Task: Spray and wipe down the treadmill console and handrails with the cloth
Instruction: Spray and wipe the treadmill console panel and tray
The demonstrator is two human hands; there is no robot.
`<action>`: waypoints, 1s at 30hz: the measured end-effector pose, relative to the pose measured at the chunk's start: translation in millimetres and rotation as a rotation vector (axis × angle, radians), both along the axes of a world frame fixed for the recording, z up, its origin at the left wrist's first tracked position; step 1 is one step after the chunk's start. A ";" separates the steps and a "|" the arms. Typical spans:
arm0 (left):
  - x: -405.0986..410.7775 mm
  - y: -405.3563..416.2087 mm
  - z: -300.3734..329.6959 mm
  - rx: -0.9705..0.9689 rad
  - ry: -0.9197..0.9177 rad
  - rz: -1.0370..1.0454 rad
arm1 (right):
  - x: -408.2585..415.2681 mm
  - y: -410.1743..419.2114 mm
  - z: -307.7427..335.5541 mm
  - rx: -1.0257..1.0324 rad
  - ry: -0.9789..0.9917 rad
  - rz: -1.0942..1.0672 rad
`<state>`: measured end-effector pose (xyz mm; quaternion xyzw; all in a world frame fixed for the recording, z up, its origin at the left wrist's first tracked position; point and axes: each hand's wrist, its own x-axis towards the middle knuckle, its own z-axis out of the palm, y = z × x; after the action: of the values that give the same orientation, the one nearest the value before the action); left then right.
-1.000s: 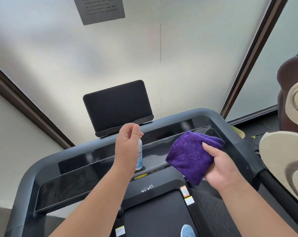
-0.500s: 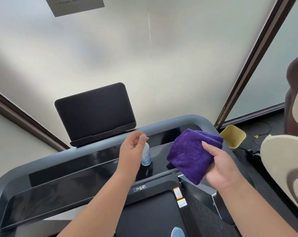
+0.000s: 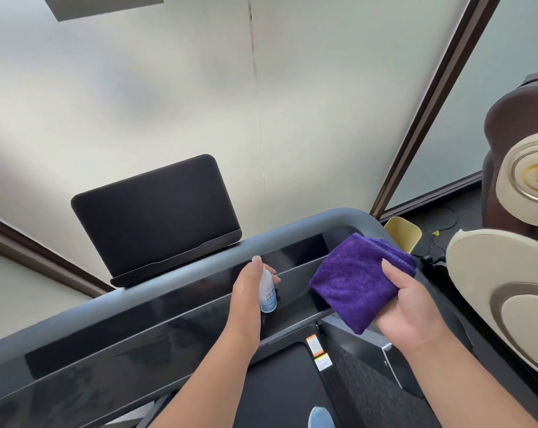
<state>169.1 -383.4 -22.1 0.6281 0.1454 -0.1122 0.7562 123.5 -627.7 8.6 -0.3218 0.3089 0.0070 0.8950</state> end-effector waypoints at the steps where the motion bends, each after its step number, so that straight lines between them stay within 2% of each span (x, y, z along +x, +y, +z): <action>1: 3.1 -1.2 -1.2 -0.004 0.037 0.032 | -0.6 1.7 -0.5 -0.007 0.002 -0.007; 5: 15.4 -9.6 -1.1 0.002 0.148 0.170 | -3.3 3.5 0.7 -0.040 0.030 -0.053; 8: 19.4 -14.7 6.8 0.080 0.160 0.049 | -7.0 -0.5 5.1 -0.059 0.032 -0.078; 16: 11.6 -24.6 27.4 0.452 0.106 -0.325 | -18.1 -28.9 20.1 -0.148 -0.024 -0.172; 22: 12.4 -46.7 41.9 0.456 0.340 -0.405 | -19.7 -63.9 30.1 -0.136 -0.097 -0.331; 30: 14.5 -95.9 54.5 0.666 0.199 -0.574 | -29.0 -85.0 28.4 -0.092 -0.086 -0.394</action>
<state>183.7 -479.3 32.4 0.8384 0.0654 -0.3243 0.4332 94.5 -712.6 37.0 -0.2954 0.3272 -0.1962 0.8759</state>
